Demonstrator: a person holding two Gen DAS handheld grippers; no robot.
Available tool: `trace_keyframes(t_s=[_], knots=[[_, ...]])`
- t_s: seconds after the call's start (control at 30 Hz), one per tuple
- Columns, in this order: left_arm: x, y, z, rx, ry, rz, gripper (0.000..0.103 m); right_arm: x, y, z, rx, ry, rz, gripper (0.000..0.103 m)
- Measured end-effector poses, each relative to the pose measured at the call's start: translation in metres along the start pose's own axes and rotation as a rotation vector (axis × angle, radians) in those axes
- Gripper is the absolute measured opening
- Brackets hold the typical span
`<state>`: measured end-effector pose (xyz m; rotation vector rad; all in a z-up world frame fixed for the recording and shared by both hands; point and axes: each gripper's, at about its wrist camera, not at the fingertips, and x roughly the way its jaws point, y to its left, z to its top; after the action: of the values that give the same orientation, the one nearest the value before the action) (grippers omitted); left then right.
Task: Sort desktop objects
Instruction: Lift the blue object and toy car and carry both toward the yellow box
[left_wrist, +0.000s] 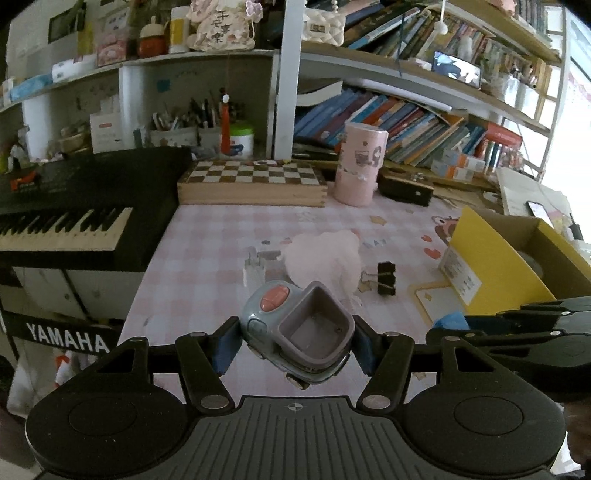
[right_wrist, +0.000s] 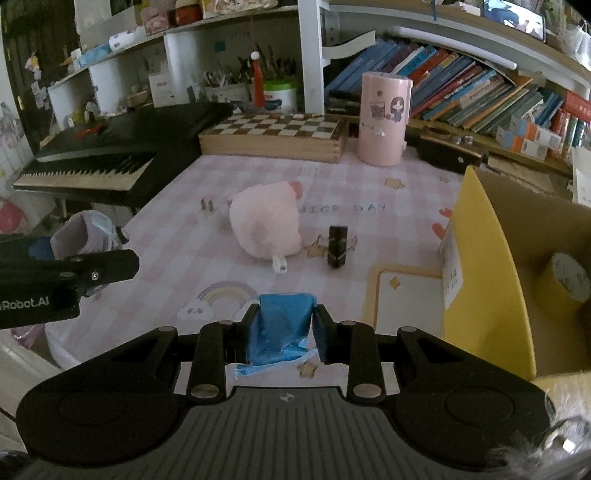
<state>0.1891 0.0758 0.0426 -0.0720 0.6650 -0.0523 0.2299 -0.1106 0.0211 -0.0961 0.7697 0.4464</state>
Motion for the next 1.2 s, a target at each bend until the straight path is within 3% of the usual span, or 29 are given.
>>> trace_keyframes(t_s=[0.67, 1.2], knots=[[-0.068, 0.022, -0.056, 0.035, 0.028, -0.046, 0.062, -0.046, 0.061, -0.063, 0.049, 0.031, -0.022, 0.027], [-0.104, 0.018, -0.092, 0.114, 0.055, -0.113, 0.062, -0.081, 0.087, -0.114, 0.127, 0.032, -0.055, 0.027]])
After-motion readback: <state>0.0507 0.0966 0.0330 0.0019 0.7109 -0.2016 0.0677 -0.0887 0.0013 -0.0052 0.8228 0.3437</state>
